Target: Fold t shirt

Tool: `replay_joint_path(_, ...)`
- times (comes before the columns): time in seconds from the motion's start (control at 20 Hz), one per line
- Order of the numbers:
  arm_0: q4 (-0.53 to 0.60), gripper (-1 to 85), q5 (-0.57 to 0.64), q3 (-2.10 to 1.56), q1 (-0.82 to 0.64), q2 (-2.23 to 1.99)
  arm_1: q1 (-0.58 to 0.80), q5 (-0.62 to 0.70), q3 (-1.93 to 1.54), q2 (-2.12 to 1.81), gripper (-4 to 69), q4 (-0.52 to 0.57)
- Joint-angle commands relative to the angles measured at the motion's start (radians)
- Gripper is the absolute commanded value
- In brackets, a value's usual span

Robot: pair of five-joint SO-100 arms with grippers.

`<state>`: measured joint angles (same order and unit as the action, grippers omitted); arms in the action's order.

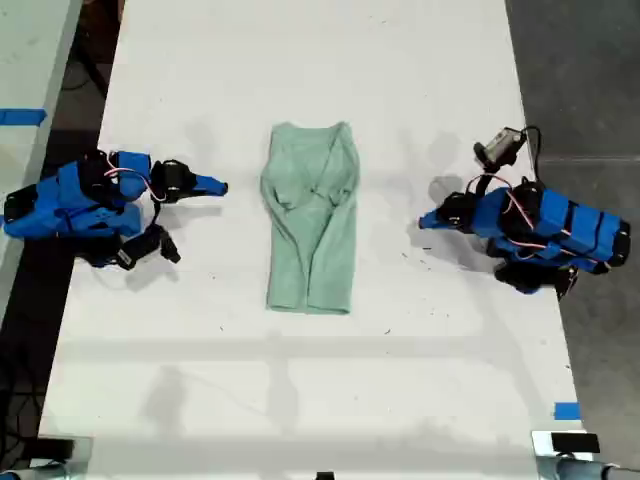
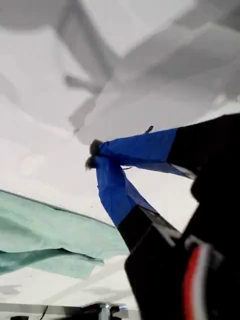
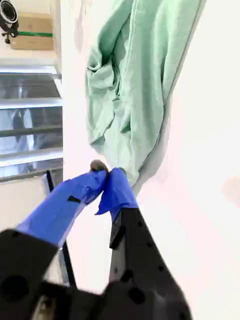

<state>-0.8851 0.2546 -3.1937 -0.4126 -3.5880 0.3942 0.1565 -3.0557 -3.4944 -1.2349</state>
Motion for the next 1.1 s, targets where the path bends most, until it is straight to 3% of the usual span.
replay_joint_path(0.0,-0.021,-0.1,-0.092,-0.02,-0.048,-0.012,-0.032,-0.049,-0.057,-0.018,1.0,0.086)
replay_joint_path(0.3,-0.034,-0.1,-0.104,-0.008,-0.021,-0.012,-0.029,-0.091,-0.04,-0.018,1.0,0.087)
replay_joint_path(0.4,-0.049,-0.2,-0.158,0.041,-0.014,0.034,-0.037,-0.031,0.017,-0.017,1.1,0.115)
replay_joint_path(0.5,-0.086,-0.2,-0.181,0.201,0.023,0.189,-0.035,0.014,0.14,0.012,1.1,0.067)
replay_joint_path(0.6,-0.017,-0.2,-0.183,0.41,0.138,0.479,-0.069,0.041,0.328,0.239,1.2,0.06)
replay_joint_path(0.75,-0.092,3.3,-0.175,0.879,0.301,1.101,-0.216,0.081,0.775,0.884,2.1,0.057)
replay_joint_path(0.9,-0.141,14.7,-0.186,1.201,0.422,1.508,-0.348,0.051,1.057,1.252,10.4,0.066)
replay_joint_path(1.05,-0.189,18.2,-0.187,1.486,0.517,1.859,-0.453,0.043,1.252,1.555,23.2,0.084)
